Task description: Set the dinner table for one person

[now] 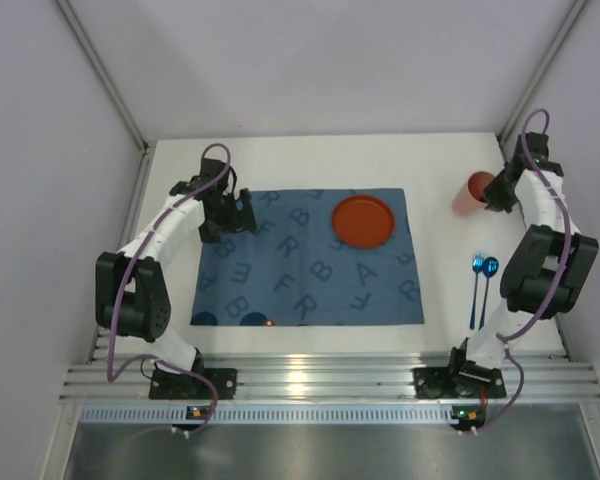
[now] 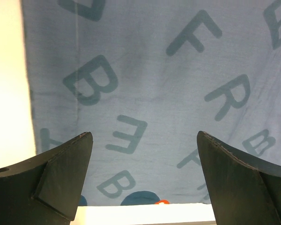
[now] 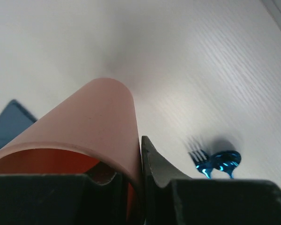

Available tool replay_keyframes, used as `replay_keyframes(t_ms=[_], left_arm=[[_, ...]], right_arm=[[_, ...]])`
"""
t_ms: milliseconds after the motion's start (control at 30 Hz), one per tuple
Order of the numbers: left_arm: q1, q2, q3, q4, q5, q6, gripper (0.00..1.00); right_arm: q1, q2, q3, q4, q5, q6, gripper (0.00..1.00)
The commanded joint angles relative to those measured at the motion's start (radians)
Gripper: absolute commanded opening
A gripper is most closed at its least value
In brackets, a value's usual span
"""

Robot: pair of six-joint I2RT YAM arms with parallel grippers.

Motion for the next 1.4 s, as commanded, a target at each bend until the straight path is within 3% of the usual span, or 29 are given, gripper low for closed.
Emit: replay_keyframes(t_ms=[0,133,333,533,600,733,967,1133,1367], left_arm=[[0.006,-0.05,0.064,-0.004,-0.068,0.03,0.98],[0.021,-0.072,0.093,-0.022,-0.095,0.019,0.98],[0.068,-0.15,0.032,-0.016,-0.115,-0.03,0.98],[0.079,-0.21,-0.011,-0.027,-0.12,-0.026,0.98],[0.079,-0.224,-0.02,-0.031,-0.124,-0.027,0.98],[0.081,-0.268,-0.055,-0.022,-0.121,-0.033,0.98],[0.081,-0.28,-0.089,0.001,-0.101,-0.033,0.99],[0.079,-0.254,-0.097,0.065,0.03,-0.016,0.98],[0.078,-0.185,-0.039,0.064,0.054,-0.015,0.98]], right_arm=[[0.15,-0.065,0.24,-0.055,0.06,-0.024,0.0],[0.426,-0.04,0.428,-0.119,0.071,0.009,0.0],[0.737,0.173,0.577,-0.135,0.003,0.055,0.0],[0.89,0.487,0.92,-0.261,-0.038,0.042,0.0],[0.896,0.544,0.977,-0.273,-0.037,0.038,0.0],[0.898,0.529,0.939,-0.287,-0.017,0.028,0.0],[0.832,0.331,0.671,-0.284,0.124,-0.015,0.0],[0.724,0.163,0.5,-0.249,0.176,-0.027,0.0],[0.688,0.153,0.375,-0.218,0.183,-0.043,0.0]])
